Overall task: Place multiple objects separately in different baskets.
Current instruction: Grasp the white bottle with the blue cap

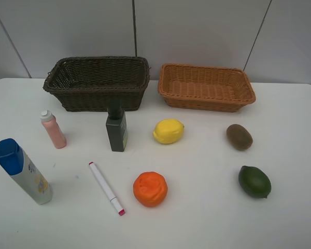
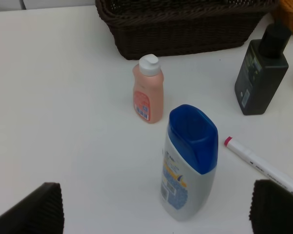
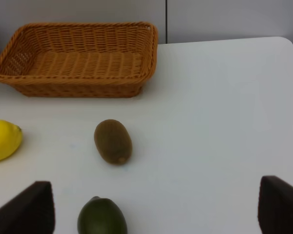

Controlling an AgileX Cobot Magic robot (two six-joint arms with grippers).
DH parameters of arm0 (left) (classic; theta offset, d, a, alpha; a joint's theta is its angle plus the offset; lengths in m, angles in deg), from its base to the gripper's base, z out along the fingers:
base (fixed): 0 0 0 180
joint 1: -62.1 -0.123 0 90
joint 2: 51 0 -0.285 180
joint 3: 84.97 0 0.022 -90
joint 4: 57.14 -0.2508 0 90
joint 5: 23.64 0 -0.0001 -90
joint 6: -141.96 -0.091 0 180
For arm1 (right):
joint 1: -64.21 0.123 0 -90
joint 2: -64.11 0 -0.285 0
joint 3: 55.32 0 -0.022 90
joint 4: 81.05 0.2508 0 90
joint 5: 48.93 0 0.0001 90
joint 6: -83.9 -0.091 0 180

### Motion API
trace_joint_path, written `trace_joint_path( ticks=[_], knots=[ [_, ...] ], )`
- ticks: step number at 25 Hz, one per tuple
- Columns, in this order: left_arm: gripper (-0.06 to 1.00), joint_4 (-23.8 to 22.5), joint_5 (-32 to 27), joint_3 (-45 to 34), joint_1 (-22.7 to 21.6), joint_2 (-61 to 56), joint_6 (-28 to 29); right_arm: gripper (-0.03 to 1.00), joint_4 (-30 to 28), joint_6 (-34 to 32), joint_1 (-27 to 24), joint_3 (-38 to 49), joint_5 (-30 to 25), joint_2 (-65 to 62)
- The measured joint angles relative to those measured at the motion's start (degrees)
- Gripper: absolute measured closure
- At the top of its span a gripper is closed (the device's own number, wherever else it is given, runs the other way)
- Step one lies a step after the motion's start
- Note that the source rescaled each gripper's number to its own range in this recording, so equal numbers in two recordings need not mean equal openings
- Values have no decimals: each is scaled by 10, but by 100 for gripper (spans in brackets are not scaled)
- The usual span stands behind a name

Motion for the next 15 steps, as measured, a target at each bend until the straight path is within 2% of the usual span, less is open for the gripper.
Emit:
trace_joint_path(
  ticks=[11, 15],
  knots=[
    [-6, -2, 1, 0, 0, 5, 3, 1, 0, 0, 0, 0, 0, 0],
    [-6, -4, 12, 19, 0, 100, 16, 1, 0, 0, 0, 0, 0, 0]
  ],
)
